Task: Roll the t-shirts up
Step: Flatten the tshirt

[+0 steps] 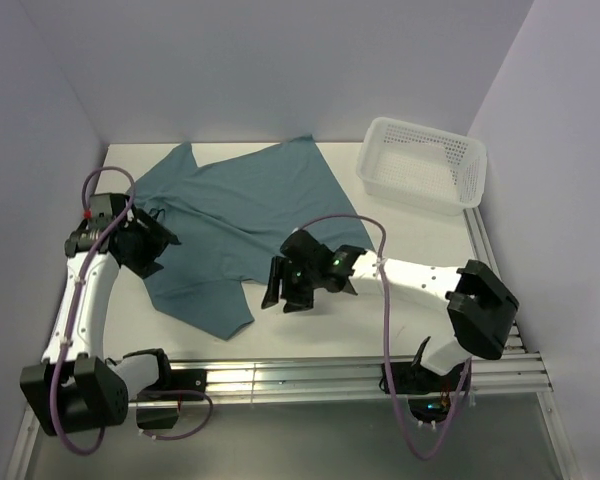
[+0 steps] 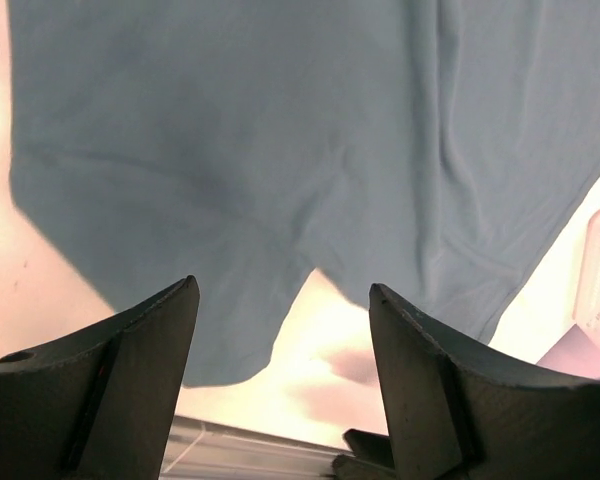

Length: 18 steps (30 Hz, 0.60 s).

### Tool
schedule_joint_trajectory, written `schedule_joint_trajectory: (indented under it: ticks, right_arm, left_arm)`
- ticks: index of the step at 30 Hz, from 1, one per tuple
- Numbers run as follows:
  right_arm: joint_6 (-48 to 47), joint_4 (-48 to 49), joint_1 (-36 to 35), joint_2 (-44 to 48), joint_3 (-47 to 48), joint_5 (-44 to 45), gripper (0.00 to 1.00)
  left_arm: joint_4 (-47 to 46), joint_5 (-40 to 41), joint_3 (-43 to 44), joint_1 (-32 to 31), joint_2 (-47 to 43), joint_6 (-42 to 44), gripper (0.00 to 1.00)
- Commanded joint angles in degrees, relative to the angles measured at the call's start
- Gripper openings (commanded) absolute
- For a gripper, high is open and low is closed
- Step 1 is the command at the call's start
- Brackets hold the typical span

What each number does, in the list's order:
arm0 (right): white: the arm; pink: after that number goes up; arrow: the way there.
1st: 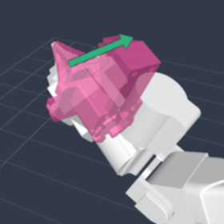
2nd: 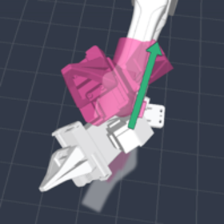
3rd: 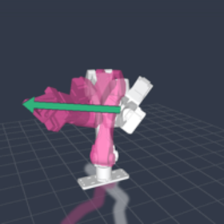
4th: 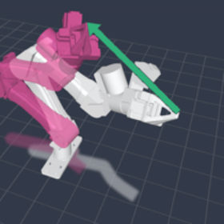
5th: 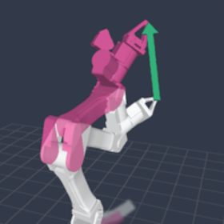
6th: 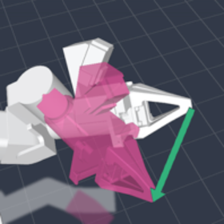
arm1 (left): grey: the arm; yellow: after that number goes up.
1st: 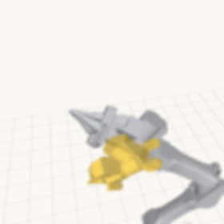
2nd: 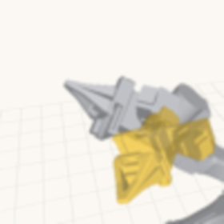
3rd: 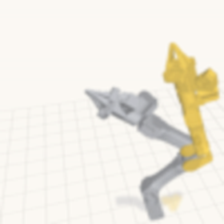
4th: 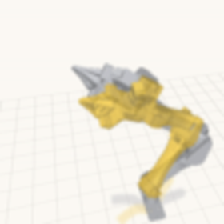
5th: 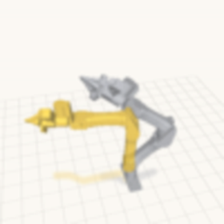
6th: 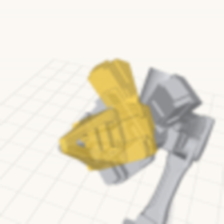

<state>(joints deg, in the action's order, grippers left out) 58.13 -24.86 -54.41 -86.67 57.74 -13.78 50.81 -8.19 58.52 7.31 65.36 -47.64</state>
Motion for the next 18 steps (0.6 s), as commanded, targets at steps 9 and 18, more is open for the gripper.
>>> schedule_joint_trajectory:
  ticks: [9,18]
  right_arm:
    - [26.6,14.0,-16.8,-11.0,0.4,15.5,0.65]
    - [31.3,21.6,-20.3,-17.1,1.1,21.2,0.67]
  left_arm:
    - [3.1,0.3,-9.3,2.1,-11.7,-0.7,0.77]
    - [6.1,1.9,-9.7,2.2,-16.9,-0.7,0.77]
